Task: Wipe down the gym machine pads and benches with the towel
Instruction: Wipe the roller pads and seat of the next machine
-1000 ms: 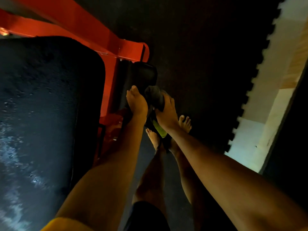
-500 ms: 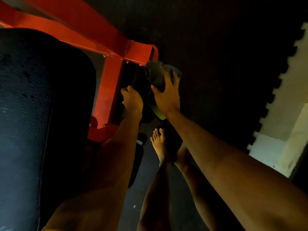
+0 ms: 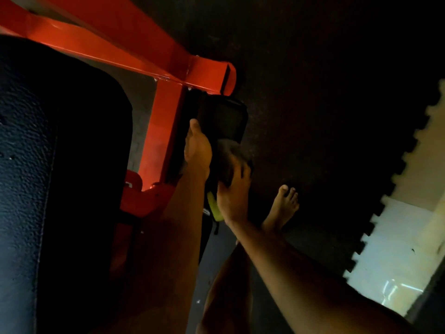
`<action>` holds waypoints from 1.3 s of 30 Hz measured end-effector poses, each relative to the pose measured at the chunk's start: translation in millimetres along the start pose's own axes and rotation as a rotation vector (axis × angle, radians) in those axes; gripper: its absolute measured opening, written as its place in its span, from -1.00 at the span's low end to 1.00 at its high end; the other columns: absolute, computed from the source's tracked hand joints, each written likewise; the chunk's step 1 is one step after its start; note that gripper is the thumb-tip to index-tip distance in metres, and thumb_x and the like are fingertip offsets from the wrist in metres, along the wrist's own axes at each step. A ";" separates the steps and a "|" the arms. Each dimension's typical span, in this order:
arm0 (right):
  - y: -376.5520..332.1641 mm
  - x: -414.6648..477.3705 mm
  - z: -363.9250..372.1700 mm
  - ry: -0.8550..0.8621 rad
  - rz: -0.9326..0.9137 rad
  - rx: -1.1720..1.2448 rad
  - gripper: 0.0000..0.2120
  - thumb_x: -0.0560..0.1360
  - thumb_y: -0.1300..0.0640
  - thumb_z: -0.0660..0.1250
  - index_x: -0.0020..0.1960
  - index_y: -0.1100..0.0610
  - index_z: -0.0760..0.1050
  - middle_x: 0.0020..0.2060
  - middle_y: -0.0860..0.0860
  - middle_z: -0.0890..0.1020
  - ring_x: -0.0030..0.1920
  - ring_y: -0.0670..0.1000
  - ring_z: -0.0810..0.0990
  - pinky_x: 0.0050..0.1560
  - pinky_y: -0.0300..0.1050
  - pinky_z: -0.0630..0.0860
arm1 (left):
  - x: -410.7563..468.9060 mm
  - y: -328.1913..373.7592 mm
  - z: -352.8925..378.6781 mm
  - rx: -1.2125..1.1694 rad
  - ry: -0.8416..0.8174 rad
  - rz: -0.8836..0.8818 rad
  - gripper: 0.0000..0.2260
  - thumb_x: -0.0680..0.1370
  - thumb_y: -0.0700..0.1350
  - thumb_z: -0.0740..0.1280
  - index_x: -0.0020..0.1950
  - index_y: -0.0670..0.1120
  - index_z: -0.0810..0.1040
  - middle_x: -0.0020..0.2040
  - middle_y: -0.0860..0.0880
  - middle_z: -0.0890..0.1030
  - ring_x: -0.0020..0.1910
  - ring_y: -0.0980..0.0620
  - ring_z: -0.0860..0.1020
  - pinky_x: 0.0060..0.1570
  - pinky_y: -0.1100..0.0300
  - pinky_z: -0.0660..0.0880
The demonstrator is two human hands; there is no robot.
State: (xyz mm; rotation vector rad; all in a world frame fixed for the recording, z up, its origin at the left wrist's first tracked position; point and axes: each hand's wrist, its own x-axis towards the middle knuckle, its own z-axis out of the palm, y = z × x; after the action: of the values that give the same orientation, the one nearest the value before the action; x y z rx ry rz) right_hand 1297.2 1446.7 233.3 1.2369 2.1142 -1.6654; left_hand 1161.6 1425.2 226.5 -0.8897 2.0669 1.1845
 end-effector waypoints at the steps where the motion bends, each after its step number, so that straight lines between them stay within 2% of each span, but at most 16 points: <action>1: -6.7 17.7 -1.3 0.043 0.006 0.022 -0.39 0.55 -0.09 0.33 0.56 0.02 0.33 0.50 0.16 0.36 0.46 0.25 0.39 0.44 0.22 0.39 | -6.2 0.5 2.8 0.049 0.029 0.053 -0.22 0.54 0.47 -0.06 0.63 0.04 0.24 0.58 -0.08 0.33 0.57 -0.16 0.27 0.55 -0.20 0.16; 3: -15.6 49.7 -7.8 0.084 -0.025 -0.031 -0.42 0.56 0.12 0.37 0.55 0.08 0.34 0.49 0.18 0.38 0.48 0.28 0.34 0.46 0.31 0.31 | -18.8 2.1 9.0 0.154 0.084 0.138 -0.40 0.70 0.25 -0.08 0.66 -0.02 0.15 0.64 -0.08 0.20 0.63 -0.11 0.12 0.60 -0.12 -0.03; 7: -22.8 90.7 -17.1 0.122 0.007 0.041 -0.45 0.60 0.08 0.36 0.56 0.00 0.33 0.51 0.13 0.35 0.53 0.21 0.32 0.48 0.27 0.34 | -28.8 -4.0 15.6 0.200 0.073 0.211 -0.47 0.74 0.13 -0.06 0.67 -0.08 0.10 0.67 -0.09 0.09 0.65 -0.07 0.00 0.60 -0.11 -0.13; 10: -26.5 88.9 -12.4 0.181 0.006 0.148 -0.44 0.60 -0.01 0.35 0.56 -0.05 0.31 0.54 0.10 0.32 0.53 0.15 0.34 0.43 0.27 0.42 | -25.0 -7.4 5.5 0.128 0.035 0.230 -0.43 0.71 0.19 -0.01 0.62 -0.12 0.23 0.61 -0.17 0.23 0.60 -0.16 0.19 0.57 -0.18 0.12; 12: -23.3 57.4 -7.8 0.120 -0.003 0.142 -0.40 0.59 -0.04 0.37 0.58 -0.04 0.28 0.56 0.08 0.28 0.53 0.16 0.34 0.42 0.25 0.44 | -18.2 -0.1 -2.0 0.104 0.030 0.191 -0.44 0.72 0.18 0.00 0.61 -0.14 0.24 0.59 -0.19 0.25 0.55 -0.19 0.26 0.53 -0.17 0.21; 15: -1.7 -3.1 0.2 0.002 -0.117 0.022 -0.38 0.52 -0.11 0.32 0.54 -0.11 0.24 0.54 0.09 0.29 0.49 0.20 0.40 0.41 0.16 0.47 | -1.1 8.8 -7.5 0.146 -0.020 0.044 -0.37 0.69 0.29 -0.05 0.65 -0.06 0.16 0.62 -0.17 0.19 0.57 -0.22 0.22 0.54 -0.21 0.19; 18: 8.6 -11.5 -2.5 -0.042 -0.068 0.017 -0.39 0.50 -0.21 0.26 0.52 -0.09 0.27 0.52 0.06 0.34 0.46 0.09 0.43 0.42 0.13 0.48 | 4.9 8.4 -4.5 0.195 -0.005 0.017 -0.26 0.58 0.40 -0.09 0.65 0.02 0.16 0.62 -0.11 0.23 0.59 -0.22 0.21 0.54 -0.25 0.15; 20: 0.8 9.8 -10.4 -0.052 -0.008 0.119 -0.40 0.51 -0.03 0.40 0.50 0.03 0.34 0.47 0.06 0.39 0.41 0.02 0.45 0.40 -0.05 0.50 | -3.1 7.5 0.8 0.244 0.040 0.040 -0.34 0.65 0.34 -0.08 0.66 0.00 0.16 0.62 -0.12 0.24 0.59 -0.21 0.21 0.55 -0.23 0.14; 21: -6.9 24.2 -15.2 -0.035 0.011 0.161 -0.42 0.52 0.08 0.43 0.50 0.05 0.35 0.47 0.06 0.38 0.42 0.03 0.45 0.39 -0.06 0.51 | -10.3 7.8 3.1 0.271 0.062 0.066 -0.38 0.69 0.28 -0.07 0.66 -0.03 0.14 0.63 -0.13 0.22 0.60 -0.19 0.18 0.56 -0.20 0.11; 24: -33.4 72.1 -26.7 0.069 0.011 0.156 -0.45 0.59 0.11 0.39 0.53 0.02 0.31 0.54 0.08 0.31 0.52 0.14 0.37 0.44 0.20 0.45 | -32.4 5.0 12.3 0.320 0.096 0.118 -0.42 0.73 0.18 -0.01 0.67 -0.09 0.06 0.66 -0.15 0.10 0.64 -0.14 0.06 0.59 -0.12 -0.01; 28: -56.0 93.5 -22.9 0.166 0.009 0.058 -0.46 0.63 0.03 0.37 0.56 0.06 0.31 0.57 0.08 0.30 0.52 0.13 0.36 0.43 0.18 0.43 | -42.8 -1.9 14.8 0.232 0.077 0.143 -0.44 0.73 0.15 0.01 0.66 -0.11 0.09 0.67 -0.16 0.07 0.64 -0.13 0.03 0.60 -0.11 -0.02; 30: -47.5 68.2 -15.8 0.141 -0.045 0.046 -0.41 0.60 -0.03 0.39 0.56 0.04 0.31 0.57 0.07 0.28 0.52 0.13 0.36 0.38 0.24 0.48 | -37.6 1.5 11.7 0.176 0.047 0.147 -0.40 0.71 0.22 0.00 0.65 -0.10 0.15 0.65 -0.16 0.15 0.62 -0.16 0.12 0.58 -0.15 0.06; 33: -14.9 8.3 0.6 0.040 -0.141 -0.071 -0.38 0.56 -0.23 0.26 0.56 -0.08 0.27 0.60 0.05 0.21 0.57 0.10 0.31 0.43 0.14 0.46 | -12.5 17.4 -2.1 0.091 -0.024 -0.007 -0.13 0.49 0.50 -0.08 0.61 -0.04 0.29 0.56 -0.14 0.36 0.54 -0.21 0.30 0.53 -0.22 0.22; 36: 5.3 -27.9 6.7 -0.019 -0.157 -0.117 -0.48 0.65 -0.28 0.10 0.55 -0.13 0.27 0.59 0.00 0.24 0.58 0.05 0.29 0.46 0.19 0.41 | 2.3 27.4 -2.8 0.041 -0.051 -0.118 -0.24 0.61 0.42 -0.09 0.62 -0.06 0.27 0.55 -0.15 0.37 0.54 -0.22 0.31 0.53 -0.21 0.22; 37: 3.7 -25.3 3.9 -0.017 -0.132 -0.089 -0.49 0.64 -0.22 0.16 0.55 -0.10 0.29 0.58 0.01 0.26 0.56 0.04 0.32 0.46 0.15 0.43 | -0.4 29.2 0.7 0.079 -0.029 -0.100 -0.29 0.64 0.37 -0.08 0.63 -0.05 0.24 0.57 -0.15 0.34 0.55 -0.21 0.30 0.54 -0.20 0.21; 39: -8.5 -2.2 -5.5 -0.013 -0.072 -0.003 -0.42 0.59 -0.04 0.35 0.56 0.01 0.31 0.57 0.06 0.28 0.52 0.02 0.34 0.41 -0.13 0.46 | -18.0 26.4 8.4 0.217 0.051 0.017 -0.38 0.69 0.26 -0.02 0.65 -0.06 0.16 0.62 -0.14 0.25 0.59 -0.18 0.21 0.56 -0.17 0.13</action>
State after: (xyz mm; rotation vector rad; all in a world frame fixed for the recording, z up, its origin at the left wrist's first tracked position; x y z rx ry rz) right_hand 1294.6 1450.2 242.7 1.1590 2.1779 -1.6936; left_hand 1153.1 1447.4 249.6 -0.8070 2.1977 0.9329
